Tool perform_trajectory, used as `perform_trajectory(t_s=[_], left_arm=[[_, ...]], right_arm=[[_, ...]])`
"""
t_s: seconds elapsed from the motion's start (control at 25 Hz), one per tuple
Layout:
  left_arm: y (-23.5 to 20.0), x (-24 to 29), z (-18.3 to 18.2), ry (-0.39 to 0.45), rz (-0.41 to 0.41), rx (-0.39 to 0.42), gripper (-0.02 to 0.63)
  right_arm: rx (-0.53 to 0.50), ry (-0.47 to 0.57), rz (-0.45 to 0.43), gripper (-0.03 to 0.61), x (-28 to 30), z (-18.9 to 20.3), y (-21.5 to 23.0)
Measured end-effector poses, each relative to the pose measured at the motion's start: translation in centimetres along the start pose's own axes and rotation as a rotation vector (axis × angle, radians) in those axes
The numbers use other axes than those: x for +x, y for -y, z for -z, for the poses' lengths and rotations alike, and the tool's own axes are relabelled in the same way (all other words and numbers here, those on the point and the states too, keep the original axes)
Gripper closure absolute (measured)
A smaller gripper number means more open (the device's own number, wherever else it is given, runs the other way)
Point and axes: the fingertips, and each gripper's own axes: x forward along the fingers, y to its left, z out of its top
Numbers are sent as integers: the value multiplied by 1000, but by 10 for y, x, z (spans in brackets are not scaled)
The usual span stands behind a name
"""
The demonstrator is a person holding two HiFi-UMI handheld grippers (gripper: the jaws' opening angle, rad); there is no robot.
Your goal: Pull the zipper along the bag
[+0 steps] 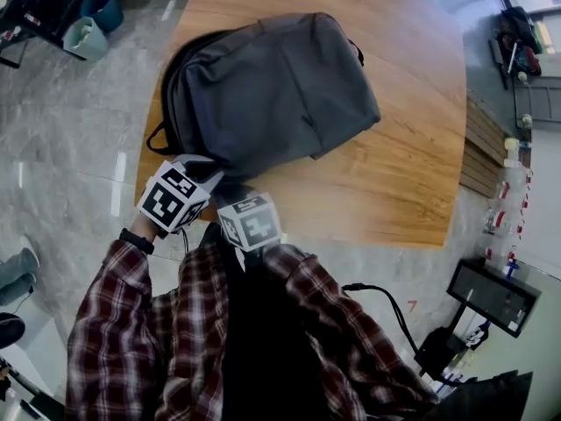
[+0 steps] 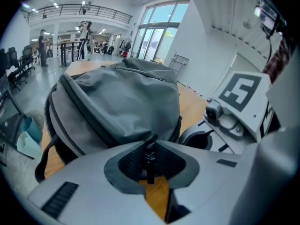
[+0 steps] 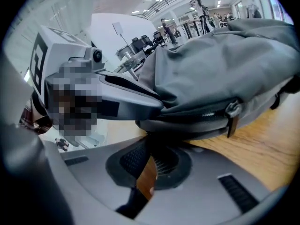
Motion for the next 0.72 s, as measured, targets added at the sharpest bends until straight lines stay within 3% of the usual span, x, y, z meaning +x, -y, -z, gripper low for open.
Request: perform_trajectory(t_s=[0.16,0.32,0.48,0.72], left_arm=[[5,-1,-4,25,-11,107,538],[7,-1,-6,23,-3,160,537],[8,1,-8,28,-4,168,537],[8,0,-7,33,8,145,537]], right_arm=[[-17,-58,20,563,-8,4,8],[-37,-110,26,563,-21,6,24],[-70,-153,58,561,-40,9,50],[-89,-142,189,561,-84,-1,135]])
